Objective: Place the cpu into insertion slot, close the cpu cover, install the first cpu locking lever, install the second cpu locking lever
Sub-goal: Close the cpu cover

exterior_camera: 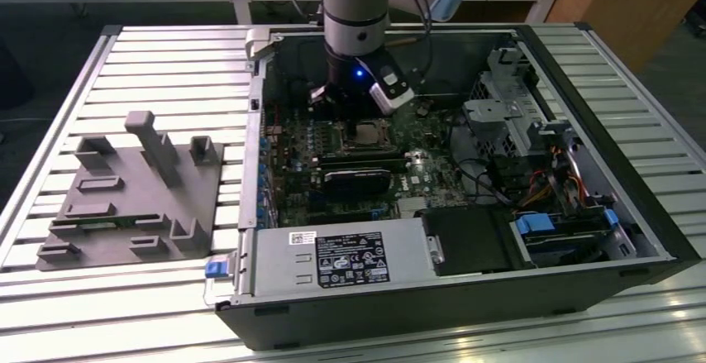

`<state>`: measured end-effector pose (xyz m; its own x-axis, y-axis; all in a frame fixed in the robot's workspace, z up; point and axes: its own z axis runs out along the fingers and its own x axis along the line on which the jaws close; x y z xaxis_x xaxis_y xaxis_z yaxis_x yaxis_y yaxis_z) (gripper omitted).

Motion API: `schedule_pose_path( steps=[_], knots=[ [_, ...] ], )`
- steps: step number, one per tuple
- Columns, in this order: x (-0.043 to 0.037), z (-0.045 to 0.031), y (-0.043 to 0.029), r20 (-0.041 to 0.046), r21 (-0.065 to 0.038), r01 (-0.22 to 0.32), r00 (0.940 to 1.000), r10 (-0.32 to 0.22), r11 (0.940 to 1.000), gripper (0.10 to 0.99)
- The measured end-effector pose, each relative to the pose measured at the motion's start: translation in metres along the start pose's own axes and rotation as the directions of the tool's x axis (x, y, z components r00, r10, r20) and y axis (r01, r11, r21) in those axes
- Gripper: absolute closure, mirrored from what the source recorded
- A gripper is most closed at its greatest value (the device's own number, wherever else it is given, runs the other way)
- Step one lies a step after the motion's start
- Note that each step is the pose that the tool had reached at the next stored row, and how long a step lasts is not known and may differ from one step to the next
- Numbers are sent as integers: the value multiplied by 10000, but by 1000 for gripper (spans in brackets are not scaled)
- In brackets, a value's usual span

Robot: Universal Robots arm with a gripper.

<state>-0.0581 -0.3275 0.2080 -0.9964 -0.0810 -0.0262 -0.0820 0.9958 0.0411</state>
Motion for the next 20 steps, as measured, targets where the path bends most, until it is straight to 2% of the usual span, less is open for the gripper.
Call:
schedule_pose_path(
  steps=[7,13,17,20],
  knots=[
    [-1,-61,2,1,-1,0,10000,0,10000,980],
    [-2,-64,2,1,0,6,10000,-6,10000,980],
    [-3,-63,3,87,5,19,10000,-19,10000,980],
    [-32,-62,0,112,9,21,9999,-21,10000,980]
  ],
)
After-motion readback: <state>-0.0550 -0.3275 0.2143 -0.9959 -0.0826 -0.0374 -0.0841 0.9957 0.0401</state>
